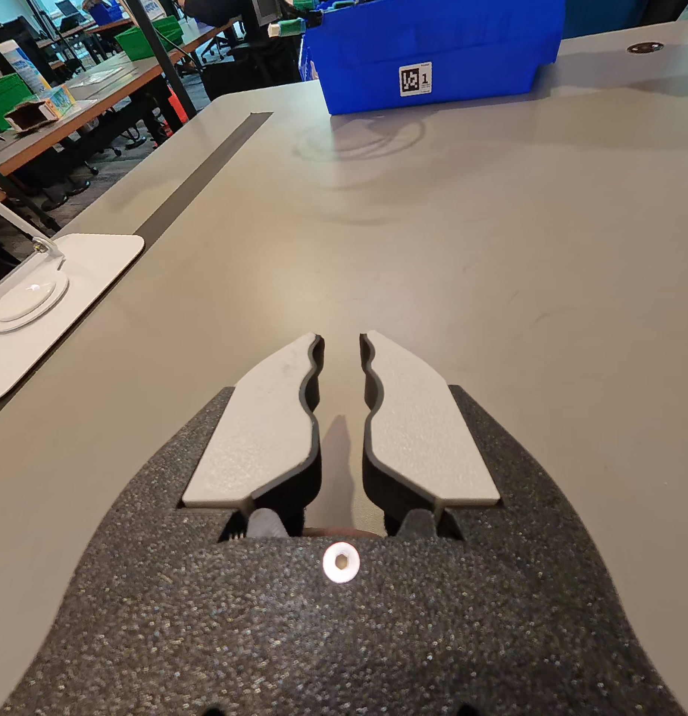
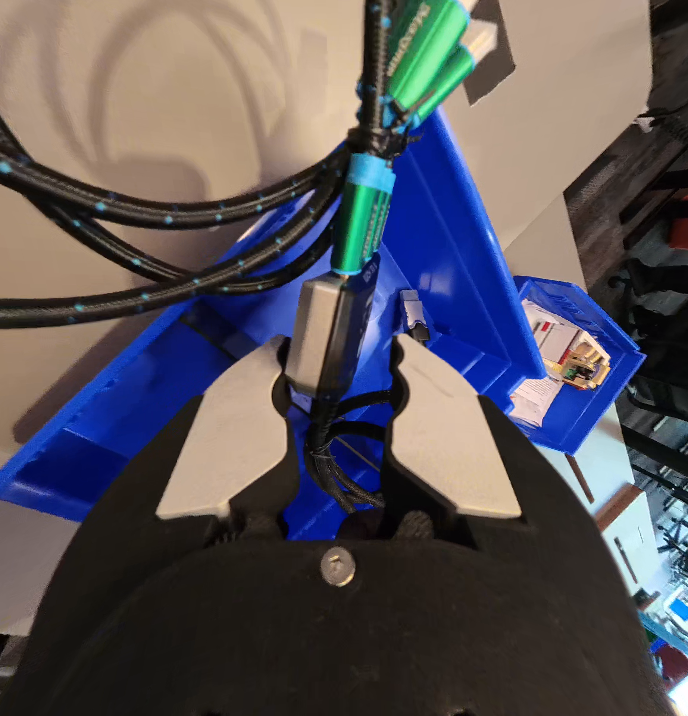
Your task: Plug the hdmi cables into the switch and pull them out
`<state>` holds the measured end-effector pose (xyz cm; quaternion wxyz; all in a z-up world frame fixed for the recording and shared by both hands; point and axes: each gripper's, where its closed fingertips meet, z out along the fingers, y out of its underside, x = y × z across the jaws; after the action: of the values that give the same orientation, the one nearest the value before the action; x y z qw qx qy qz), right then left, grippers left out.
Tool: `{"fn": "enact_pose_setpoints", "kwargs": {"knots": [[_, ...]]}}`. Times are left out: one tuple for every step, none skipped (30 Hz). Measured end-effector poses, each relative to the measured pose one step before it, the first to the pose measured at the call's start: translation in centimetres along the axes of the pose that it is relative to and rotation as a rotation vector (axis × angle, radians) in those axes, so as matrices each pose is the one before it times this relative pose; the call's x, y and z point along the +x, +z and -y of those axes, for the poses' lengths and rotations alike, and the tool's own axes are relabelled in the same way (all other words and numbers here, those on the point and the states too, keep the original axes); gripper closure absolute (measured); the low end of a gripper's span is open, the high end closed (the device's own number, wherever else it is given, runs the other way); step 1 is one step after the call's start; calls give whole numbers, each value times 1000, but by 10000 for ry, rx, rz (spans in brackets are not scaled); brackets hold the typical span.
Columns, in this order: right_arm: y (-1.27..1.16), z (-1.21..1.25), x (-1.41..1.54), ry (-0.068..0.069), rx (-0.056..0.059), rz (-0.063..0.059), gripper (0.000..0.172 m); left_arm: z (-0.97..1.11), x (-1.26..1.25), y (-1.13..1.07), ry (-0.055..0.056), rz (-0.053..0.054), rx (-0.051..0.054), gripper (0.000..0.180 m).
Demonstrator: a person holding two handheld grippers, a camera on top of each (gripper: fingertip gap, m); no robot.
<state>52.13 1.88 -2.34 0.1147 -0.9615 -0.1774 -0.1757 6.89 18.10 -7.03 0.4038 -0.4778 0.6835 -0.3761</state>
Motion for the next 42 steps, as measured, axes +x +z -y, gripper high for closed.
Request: {"fn": "enact_pose_setpoints", "kwargs": {"knots": [[-92, 32, 134, 165, 79, -99, 120, 6, -7, -12, -15, -8, 7, 162], [-144, -25, 215, 140, 65, -147, 120, 5, -12, -6, -17, -12, 5, 162], [-190, -219, 369, 46, -30, -242, 121, 9, -3, -11, -15, -11, 9, 162], [-195, -438, 520, -7, -136, -312, 121, 13, -6, -9, -13, -3, 9, 162], [-190, -355, 392, 12, -79, -175, 117, 8, -8, -5, -6, -7, 3, 162], [-201, -93, 254, 70, 78, -52, 114, -11, 9, 10, 1, -8, -4, 162], [-147, -60, 228, 27, 75, -34, 112, -5, 13, 4, 6, -8, -9, 162], [-112, -64, 389, -50, 5, -164, 110, -21, 25, 20, 12, -4, -13, 162], [-143, -15, 552, -110, -8, -301, 108, -16, 23, 14, 15, -6, -17, 162], [-200, 142, 554, -96, 46, -305, 108, -12, 22, 16, 16, -6, -14, 162], [-230, 202, 602, -101, 60, -349, 110, -6, 23, 5, 16, -3, -4, 162], [-183, 209, 684, -135, 55, -414, 112, -8, 14, 4, 9, 1, -4, 162], [-40, 143, 531, -120, 10, -344, 114, -1, 10, 6, 4, -5, -6, 162], [172, 41, 83, -121, -38, -122, 122, -8, 14, 4, 7, -6, -1, 162], [374, -42, -413, -205, -59, 104, 138, 3, 11, -5, 9, -4, 3, 162], [542, -177, -295, -254, -123, -41, 149, 5, 10, 3, 7, -4, 2, 162], [614, -231, 53, -243, -157, -277, 150, -7, 13, 5, 8, -6, 0, 162], [537, -127, 144, -97, -98, -283, 151, 2, 17, 1, 11, -4, -3, 162], [491, -21, 104, 47, -26, -185, 152, -9, 21, 11, 12, -9, -7, 162], [415, -19, 23, 75, 0, -84, 152, -5, 29, 6, 15, -7, -3, 162], [320, -21, 28, 88, 39, -35, 152, 11, 38, -9, 17, -5, 5, 162], [258, 23, 49, 201, 73, 17, 152, -10, 50, -4, 6, -17, -4, 162], [205, 13, -37, 292, 72, 142, 152, -13, 36, 16, 11, -14, -15, 162], [162, -4, -97, 278, 61, 201, 151, -24, 30, 26, 15, -12, -19, 162], [152, -30, -131, 166, 51, 195, 151, -17, 30, 23, 16, -3, -13, 162], [149, -41, -144, 52, 22, 142, 151, -1, 27, -1, 10, -4, -7, 162], [170, -74, -180, -12, -9, 112, 151, -8, 35, 19, -9, -17, -7, 163], [211, -102, -228, -18, -44, 114, 151, 2, 32, 8, -2, -11, -6, 162], [236, -136, -310, -22, -66, 147, 152, -10, 27, 18, 17, -3, -15, 163], [305, -184, -511, 6, -101, 258, 152, -28, 19, 16, 19, -4, -20, 163], [397, -273, -852, 37, -156, 462, 153, -19, 22, 21, 13, -3, -13, 163], [531, -363, -1203, 15, -212, 655, 153, 5, 11, 10, 8, 0, -3, 163], [645, -368, -1188, -68, -238, 615, 153, -11, 5, 10, 3, 2, -6, 163], [377, -251, -594, -137, -241, 330, 153, -6, 1, 4, -2, -2, -8, 163], [-104, 134, 96, -20, 22, 36, 152, 1, 5, -6, -4, 0, 4, 163], [-80, 12, -332, 115, 14, 394, 151, 16, -18, -14, -4, 11, 13, 163], [-67, -122, -291, 211, -44, 494, 148, 19, -17, -12, -7, 5, 18, 163], [-81, -305, -399, 246, -96, 620, 144, 8, -15, -11, -16, -1, 8, 163], [-109, -299, -294, 217, -22, 544, 138, 20, 1, -12, -8, -1, 16, 163], [-163, -217, -143, 278, 75, 423, 136, 26, -19, -18, -7, 4, 16, 163], [-266, -44, -141, 317, 216, 414, 133, -8, -6, -4, -21, -13, 2, 163], [-391, 44, -141, 284, 308, 390, 130, 20, -11, -14, -14, -7, 10, 163]]}}
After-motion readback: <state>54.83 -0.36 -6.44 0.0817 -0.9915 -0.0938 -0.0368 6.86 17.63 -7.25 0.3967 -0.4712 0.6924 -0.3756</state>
